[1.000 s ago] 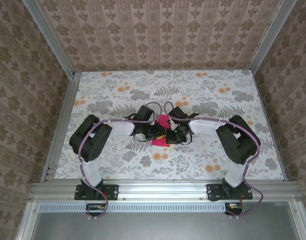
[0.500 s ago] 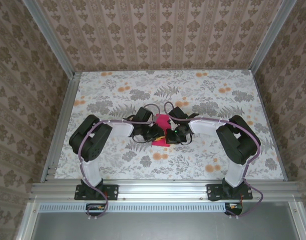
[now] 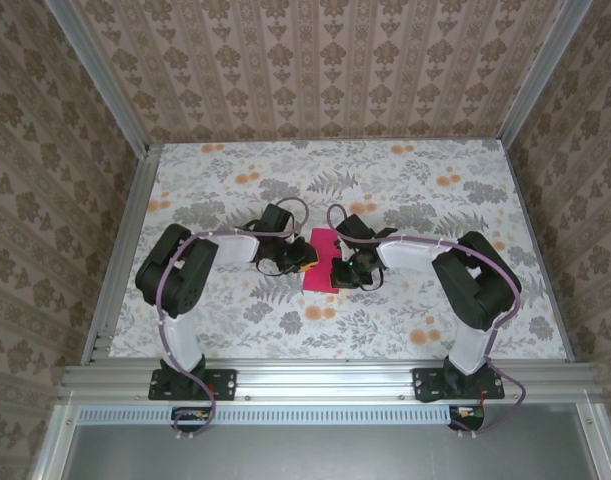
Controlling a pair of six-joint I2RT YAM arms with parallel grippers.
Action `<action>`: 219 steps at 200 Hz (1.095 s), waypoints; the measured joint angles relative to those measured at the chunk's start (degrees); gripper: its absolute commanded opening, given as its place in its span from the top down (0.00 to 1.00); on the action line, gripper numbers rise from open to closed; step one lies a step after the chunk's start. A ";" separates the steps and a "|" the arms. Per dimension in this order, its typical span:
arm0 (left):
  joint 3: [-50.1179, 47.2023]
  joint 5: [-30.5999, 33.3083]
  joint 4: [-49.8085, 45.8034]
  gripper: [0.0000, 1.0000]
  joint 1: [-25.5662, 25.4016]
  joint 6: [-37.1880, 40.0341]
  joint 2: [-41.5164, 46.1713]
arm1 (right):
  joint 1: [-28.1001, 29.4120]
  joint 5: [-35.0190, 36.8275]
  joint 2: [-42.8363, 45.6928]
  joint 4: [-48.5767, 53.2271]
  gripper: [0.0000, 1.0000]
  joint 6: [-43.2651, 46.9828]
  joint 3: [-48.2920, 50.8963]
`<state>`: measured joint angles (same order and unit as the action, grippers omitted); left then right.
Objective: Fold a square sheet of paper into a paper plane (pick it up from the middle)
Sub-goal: Fold the triangle a second time at the center of the table.
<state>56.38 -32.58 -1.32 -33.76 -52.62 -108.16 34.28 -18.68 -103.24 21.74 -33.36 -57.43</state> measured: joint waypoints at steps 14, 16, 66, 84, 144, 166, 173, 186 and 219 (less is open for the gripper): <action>0.44 0.02 -0.02 0.80 0.07 0.46 -0.13 | 0.00 -0.15 0.02 -0.15 0.90 0.04 -0.02; 0.46 0.07 -0.02 0.80 0.07 0.52 -0.13 | 0.00 -0.15 0.02 -0.17 0.90 0.04 -0.02; 0.61 0.22 0.04 0.80 0.09 1.95 0.37 | 0.07 -0.17 0.13 0.42 0.89 0.42 -0.76; 0.63 0.00 0.37 0.80 0.04 2.12 1.40 | 0.07 -0.26 0.28 0.68 0.87 0.66 -1.16; 1.46 -0.20 0.87 0.80 0.00 2.12 1.44 | 0.07 -2.54 1.84 -0.17 0.86 1.29 -3.67; 1.53 -0.15 0.57 0.80 0.00 2.12 0.48 | 0.07 -2.82 1.75 -0.57 0.86 1.49 -4.42; 1.57 -0.15 0.35 0.80 0.00 2.12 0.17 | 0.07 -2.91 1.55 -0.61 0.86 1.53 -4.79; 1.86 0.09 -0.13 0.80 0.00 2.14 -0.44 | 0.07 -2.95 0.63 -0.59 0.86 1.57 -5.73; 2.84 0.52 -1.14 0.80 0.00 2.14 -1.64 | 0.07 -2.69 -2.64 -0.28 0.86 1.73 -7.82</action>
<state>59.22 -32.05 -2.46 -33.76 -50.48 -109.80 34.35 -21.37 -105.89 21.45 -31.64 -65.25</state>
